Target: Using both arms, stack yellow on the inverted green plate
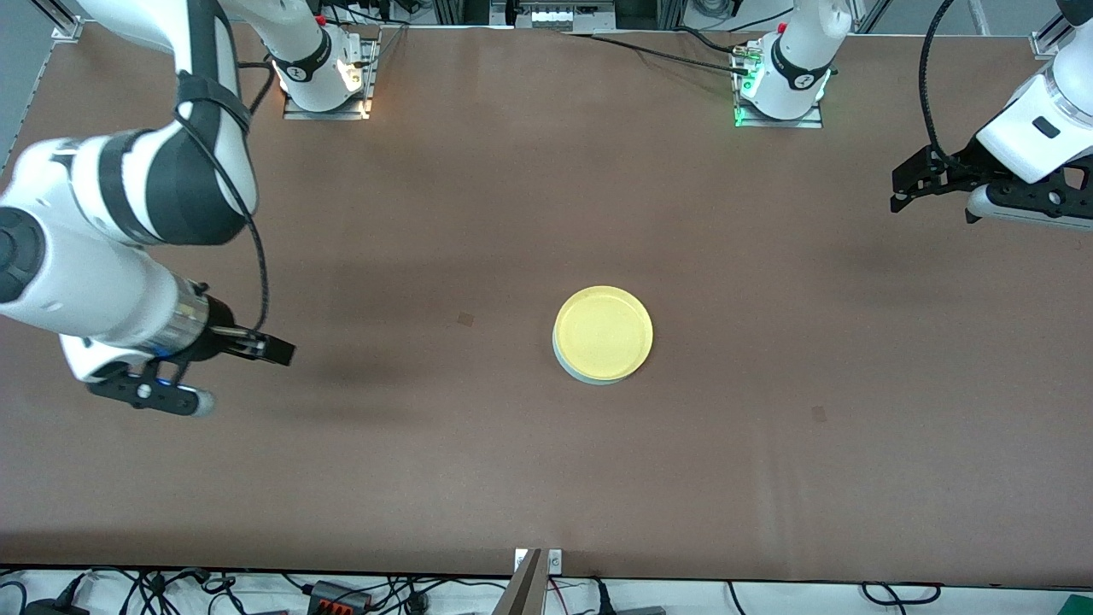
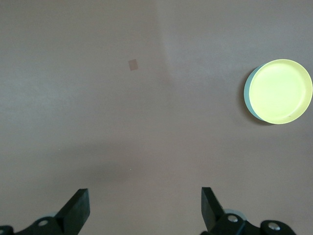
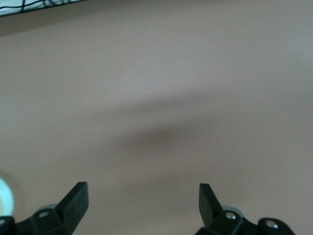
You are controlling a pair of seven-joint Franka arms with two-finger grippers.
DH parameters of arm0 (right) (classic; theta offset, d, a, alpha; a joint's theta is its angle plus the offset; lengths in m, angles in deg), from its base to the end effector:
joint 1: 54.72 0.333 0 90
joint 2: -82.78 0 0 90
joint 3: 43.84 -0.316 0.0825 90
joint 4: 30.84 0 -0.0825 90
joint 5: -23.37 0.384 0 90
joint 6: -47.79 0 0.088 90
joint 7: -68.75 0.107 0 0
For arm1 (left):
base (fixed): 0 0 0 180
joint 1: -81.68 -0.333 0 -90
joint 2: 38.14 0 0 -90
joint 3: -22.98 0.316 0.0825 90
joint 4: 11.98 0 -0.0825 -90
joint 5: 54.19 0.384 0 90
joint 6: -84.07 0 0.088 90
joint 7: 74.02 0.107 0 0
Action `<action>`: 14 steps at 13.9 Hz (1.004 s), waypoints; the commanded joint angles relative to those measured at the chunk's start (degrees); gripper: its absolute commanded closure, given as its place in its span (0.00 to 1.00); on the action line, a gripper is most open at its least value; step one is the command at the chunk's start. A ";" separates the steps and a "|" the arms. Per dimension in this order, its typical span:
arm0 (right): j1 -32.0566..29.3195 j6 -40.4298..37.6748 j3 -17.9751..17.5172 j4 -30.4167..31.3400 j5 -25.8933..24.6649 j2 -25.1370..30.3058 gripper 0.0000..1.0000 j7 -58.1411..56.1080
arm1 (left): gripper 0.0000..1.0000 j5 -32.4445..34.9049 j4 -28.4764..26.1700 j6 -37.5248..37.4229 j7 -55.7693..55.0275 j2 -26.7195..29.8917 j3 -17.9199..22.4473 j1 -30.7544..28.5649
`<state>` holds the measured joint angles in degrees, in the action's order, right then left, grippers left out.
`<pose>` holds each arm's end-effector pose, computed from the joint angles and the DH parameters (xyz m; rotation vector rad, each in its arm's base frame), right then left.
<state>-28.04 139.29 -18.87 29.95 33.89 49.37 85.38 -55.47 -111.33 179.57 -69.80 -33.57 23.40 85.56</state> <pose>0.6977 0.1305 0.5179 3.0755 -0.3097 0.0116 0.5348 -0.0344 0.5989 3.1120 -0.2058 0.0198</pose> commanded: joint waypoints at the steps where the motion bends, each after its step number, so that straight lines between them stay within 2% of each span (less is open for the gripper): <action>1: -7.23 -0.19 -10.26 5.64 -7.17 7.90 0.00 -0.55 | 0.00 -1.27 1.79 -1.29 1.31 -0.87 -0.07 -0.19; 3: -14.08 -0.18 -15.20 7.58 -7.45 11.25 0.00 -3.61 | 0.00 -1.27 1.79 -1.37 1.40 -0.87 -0.07 -0.19; 6: -20.69 -0.01 -17.76 10.92 -7.36 15.73 0.00 -10.12 | 0.00 -1.27 1.88 -1.72 1.40 -0.87 0.01 -0.27; 8: -27.00 0.43 -21.53 14.69 -7.36 19.59 0.00 -13.45 | 0.00 -1.18 1.88 -2.16 1.40 -0.79 -0.07 -0.10; 12: -31.34 1.92 -22.51 21.11 -7.80 24.88 0.00 -20.14 | 0.00 -1.18 3.01 -2.16 1.22 -1.14 -0.25 0.34; 14: -30.56 2.19 -22.60 22.09 -11.12 25.59 0.00 -20.15 | 0.00 -1.18 3.46 -2.16 1.22 -1.75 -0.25 0.34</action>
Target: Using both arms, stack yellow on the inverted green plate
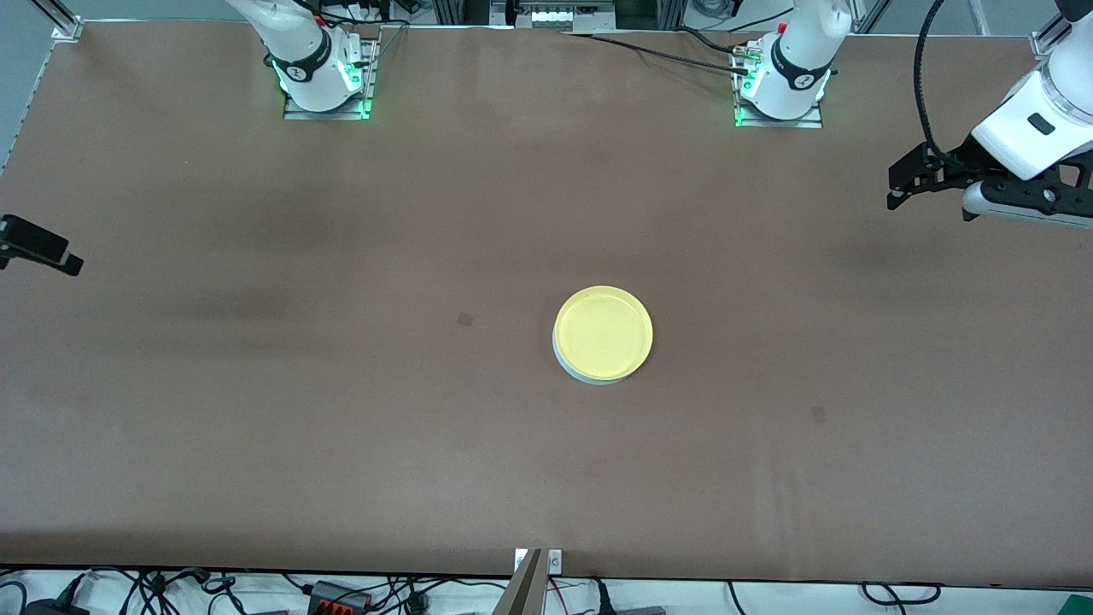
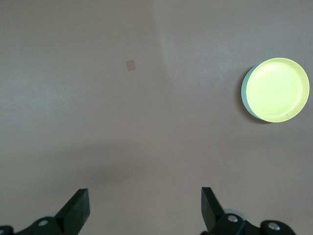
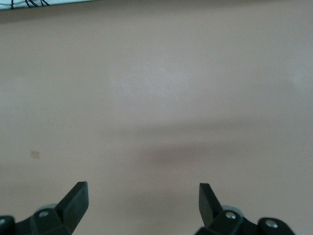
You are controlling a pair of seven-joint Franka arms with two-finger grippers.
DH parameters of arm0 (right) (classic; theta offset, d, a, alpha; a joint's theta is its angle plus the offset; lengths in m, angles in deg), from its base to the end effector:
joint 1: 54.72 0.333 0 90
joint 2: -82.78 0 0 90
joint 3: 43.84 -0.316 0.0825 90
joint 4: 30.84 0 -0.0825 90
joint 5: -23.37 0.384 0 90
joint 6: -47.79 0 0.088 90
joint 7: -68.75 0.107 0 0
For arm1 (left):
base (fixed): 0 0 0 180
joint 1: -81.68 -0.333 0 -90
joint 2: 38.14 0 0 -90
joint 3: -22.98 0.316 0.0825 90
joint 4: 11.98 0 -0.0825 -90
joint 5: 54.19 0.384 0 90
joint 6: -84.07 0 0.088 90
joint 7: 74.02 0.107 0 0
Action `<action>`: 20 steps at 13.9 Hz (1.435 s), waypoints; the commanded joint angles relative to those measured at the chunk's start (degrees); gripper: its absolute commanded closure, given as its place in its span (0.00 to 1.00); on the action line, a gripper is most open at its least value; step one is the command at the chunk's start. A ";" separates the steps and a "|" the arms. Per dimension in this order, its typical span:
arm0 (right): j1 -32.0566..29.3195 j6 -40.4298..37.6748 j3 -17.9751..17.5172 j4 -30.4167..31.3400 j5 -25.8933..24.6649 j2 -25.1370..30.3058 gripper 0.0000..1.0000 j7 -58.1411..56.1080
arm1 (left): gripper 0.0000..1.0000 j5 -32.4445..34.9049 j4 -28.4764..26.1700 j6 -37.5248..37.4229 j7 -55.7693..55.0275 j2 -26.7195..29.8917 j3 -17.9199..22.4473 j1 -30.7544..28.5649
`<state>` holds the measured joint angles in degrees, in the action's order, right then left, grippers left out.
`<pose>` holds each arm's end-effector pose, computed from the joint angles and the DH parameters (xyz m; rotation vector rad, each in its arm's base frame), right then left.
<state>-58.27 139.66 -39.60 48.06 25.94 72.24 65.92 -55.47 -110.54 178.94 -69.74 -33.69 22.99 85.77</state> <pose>0.6100 -0.0742 0.6120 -3.1107 0.1331 -0.0710 0.5346 -0.0403 0.6034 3.1112 -0.2246 0.0207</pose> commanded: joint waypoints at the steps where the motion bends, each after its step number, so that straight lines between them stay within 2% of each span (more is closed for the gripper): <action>1: 0.37 1.91 -1.95 4.50 -4.14 2.90 0.00 -0.60 | 0.00 -1.18 2.67 -1.53 1.17 -1.64 0.08 0.21; 6: 0.47 9.28 -1.95 18.55 -3.97 11.50 0.00 1.23 | 0.00 -1.18 2.76 -1.53 1.08 -1.64 0.08 0.30; 20: 1.87 8.68 -1.43 16.90 -3.97 11.25 0.00 2.47 | 0.00 -1.27 2.76 -1.53 1.17 -1.64 0.08 0.21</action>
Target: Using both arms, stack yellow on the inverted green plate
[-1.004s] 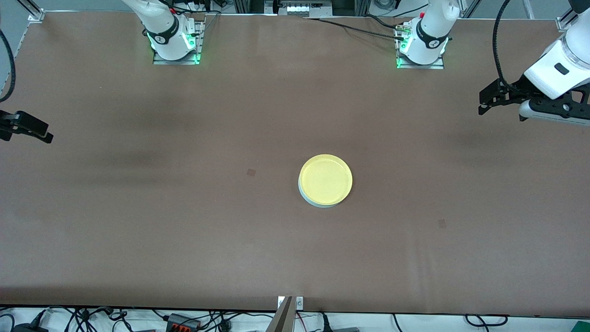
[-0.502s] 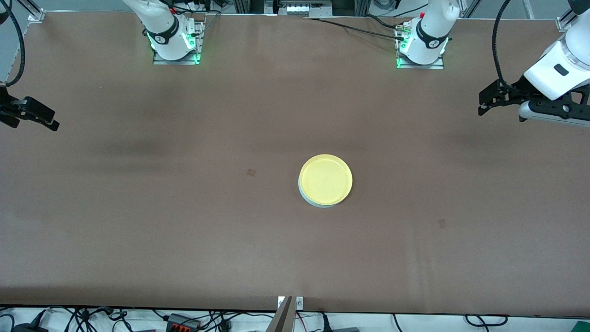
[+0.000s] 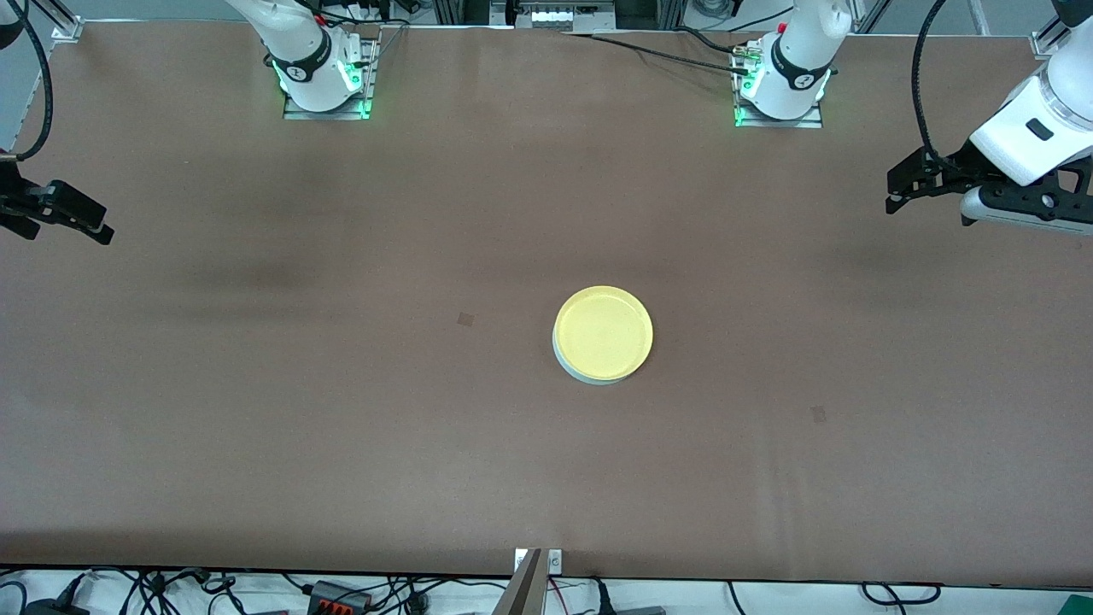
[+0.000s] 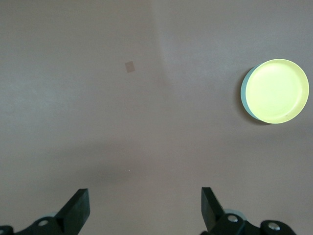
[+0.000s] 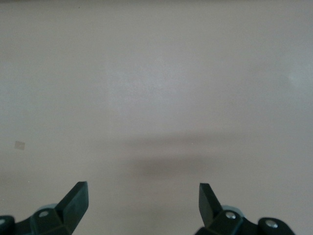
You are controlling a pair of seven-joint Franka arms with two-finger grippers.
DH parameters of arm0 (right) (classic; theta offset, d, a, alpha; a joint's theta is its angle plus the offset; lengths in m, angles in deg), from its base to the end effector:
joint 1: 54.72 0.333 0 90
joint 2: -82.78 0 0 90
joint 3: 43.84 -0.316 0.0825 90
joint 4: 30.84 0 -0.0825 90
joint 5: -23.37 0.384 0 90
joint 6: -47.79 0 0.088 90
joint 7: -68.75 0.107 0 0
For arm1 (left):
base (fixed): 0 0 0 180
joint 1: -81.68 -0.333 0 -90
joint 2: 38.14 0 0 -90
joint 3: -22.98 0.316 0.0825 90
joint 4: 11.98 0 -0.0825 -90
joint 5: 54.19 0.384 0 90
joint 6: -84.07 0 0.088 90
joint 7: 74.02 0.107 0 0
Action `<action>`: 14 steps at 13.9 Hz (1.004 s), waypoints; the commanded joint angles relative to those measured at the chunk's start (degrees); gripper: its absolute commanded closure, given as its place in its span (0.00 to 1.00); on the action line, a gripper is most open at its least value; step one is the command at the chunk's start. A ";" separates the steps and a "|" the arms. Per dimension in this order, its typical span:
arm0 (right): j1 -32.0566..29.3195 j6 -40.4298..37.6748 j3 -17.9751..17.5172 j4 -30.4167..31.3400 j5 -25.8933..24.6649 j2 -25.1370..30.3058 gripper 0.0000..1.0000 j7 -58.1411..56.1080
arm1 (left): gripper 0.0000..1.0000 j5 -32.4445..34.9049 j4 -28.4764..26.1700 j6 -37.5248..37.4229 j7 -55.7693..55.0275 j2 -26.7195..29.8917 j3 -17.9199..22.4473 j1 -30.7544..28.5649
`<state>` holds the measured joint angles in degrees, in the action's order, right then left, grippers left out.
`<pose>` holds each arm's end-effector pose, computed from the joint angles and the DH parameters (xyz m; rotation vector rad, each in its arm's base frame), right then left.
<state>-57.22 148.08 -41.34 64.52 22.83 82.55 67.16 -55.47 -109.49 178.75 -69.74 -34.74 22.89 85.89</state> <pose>0.5682 -0.0505 0.5939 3.1235 -0.0909 0.1272 0.5399 -0.0428 0.6020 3.1108 -0.2307 0.0155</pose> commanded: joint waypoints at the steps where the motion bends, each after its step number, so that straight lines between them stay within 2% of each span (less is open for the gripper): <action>1: 1.70 0.26 0.49 0.44 -0.87 0.94 0.00 1.41 | 0.00 -1.27 1.71 -1.34 1.16 -0.59 0.18 0.10; 3: 3.63 0.26 2.24 0.35 -0.87 1.03 0.00 1.41 | 0.00 -1.27 1.71 -1.34 1.08 -0.59 0.18 0.10; 14: 3.20 -1.32 2.25 1.05 -1.57 1.03 0.00 0.01 | 0.00 -1.18 1.71 -1.34 1.16 -0.59 0.18 0.19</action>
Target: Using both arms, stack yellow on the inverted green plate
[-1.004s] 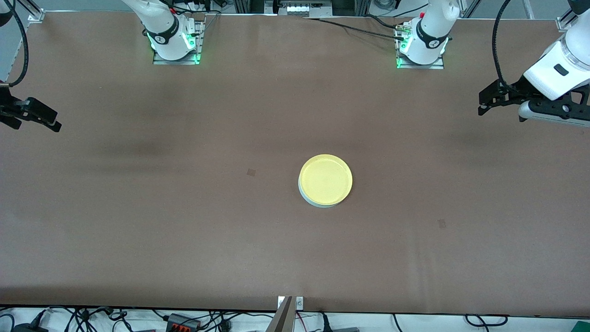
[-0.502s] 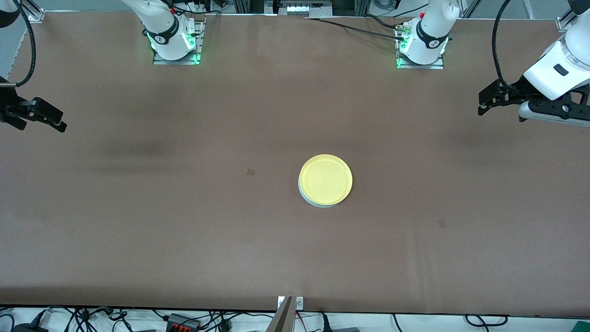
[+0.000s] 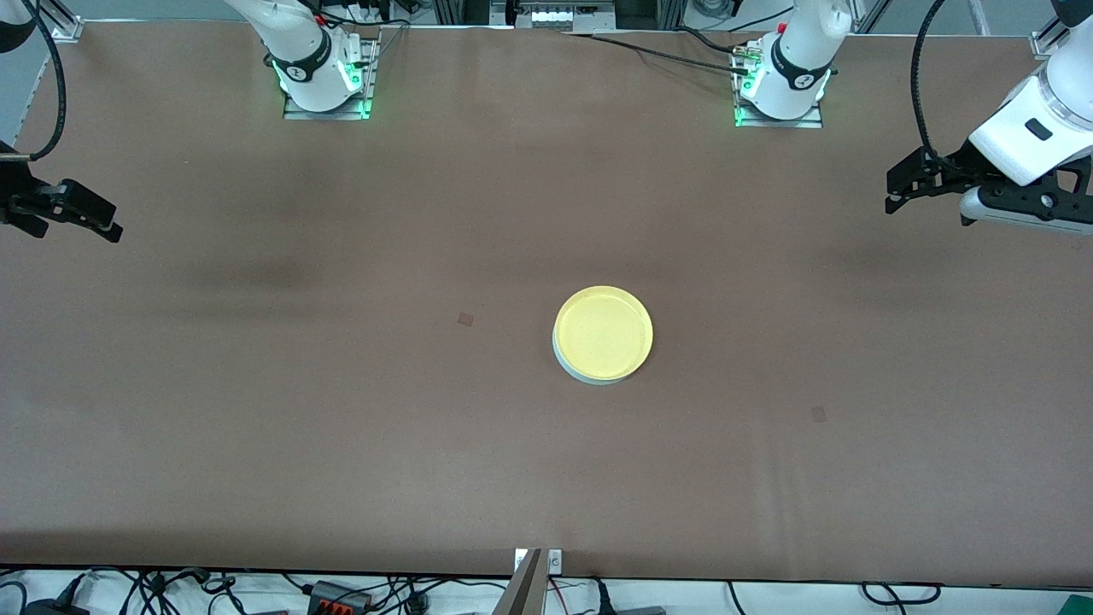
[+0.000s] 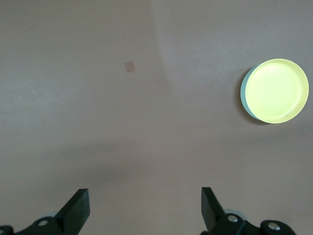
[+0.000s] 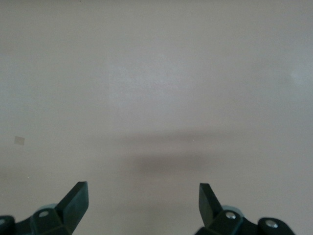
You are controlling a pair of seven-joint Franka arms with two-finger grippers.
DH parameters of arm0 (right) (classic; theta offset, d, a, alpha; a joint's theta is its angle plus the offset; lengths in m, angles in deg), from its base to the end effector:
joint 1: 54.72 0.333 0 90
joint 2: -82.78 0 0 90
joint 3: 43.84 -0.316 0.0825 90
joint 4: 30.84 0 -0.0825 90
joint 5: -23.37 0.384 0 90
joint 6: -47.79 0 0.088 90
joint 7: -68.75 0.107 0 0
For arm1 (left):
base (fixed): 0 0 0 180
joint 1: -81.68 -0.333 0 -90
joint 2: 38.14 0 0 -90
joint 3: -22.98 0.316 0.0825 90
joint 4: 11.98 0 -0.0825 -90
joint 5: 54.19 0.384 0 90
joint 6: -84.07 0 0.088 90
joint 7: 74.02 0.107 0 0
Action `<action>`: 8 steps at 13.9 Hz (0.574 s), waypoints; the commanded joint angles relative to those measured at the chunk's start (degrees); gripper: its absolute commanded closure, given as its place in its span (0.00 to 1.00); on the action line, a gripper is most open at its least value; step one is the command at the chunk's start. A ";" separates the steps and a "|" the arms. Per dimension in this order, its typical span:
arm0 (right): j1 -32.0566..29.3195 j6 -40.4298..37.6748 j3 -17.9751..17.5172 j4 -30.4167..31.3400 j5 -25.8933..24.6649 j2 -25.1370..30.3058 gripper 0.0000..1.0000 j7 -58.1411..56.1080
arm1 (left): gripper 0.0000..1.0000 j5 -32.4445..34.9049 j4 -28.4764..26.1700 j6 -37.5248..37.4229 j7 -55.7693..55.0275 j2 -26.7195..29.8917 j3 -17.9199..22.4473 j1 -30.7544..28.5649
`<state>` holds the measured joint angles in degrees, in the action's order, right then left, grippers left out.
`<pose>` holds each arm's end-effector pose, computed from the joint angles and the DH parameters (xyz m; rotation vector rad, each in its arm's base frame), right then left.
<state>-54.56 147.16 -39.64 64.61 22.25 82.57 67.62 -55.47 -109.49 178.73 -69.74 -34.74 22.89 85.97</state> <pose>0.5671 -0.0418 0.5919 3.1166 -0.0752 0.0995 0.5398 -0.0436 0.6020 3.1107 -0.2329 0.0149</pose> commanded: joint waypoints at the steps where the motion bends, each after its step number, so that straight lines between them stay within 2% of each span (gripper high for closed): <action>1: 0.45 -0.40 0.55 0.97 -0.99 0.92 0.00 -0.46 | 0.00 -1.27 1.70 -1.32 1.16 -0.59 0.09 0.11; 8: 0.10 -0.93 0.63 0.97 -0.90 1.01 0.00 -0.46 | 0.00 -1.27 1.70 -1.32 1.16 -0.50 -0.26 0.11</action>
<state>-54.58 146.58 -39.14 64.70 22.21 82.56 67.60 -55.47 -109.48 178.73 -69.74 -34.74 22.76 86.25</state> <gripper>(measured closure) 0.000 0.000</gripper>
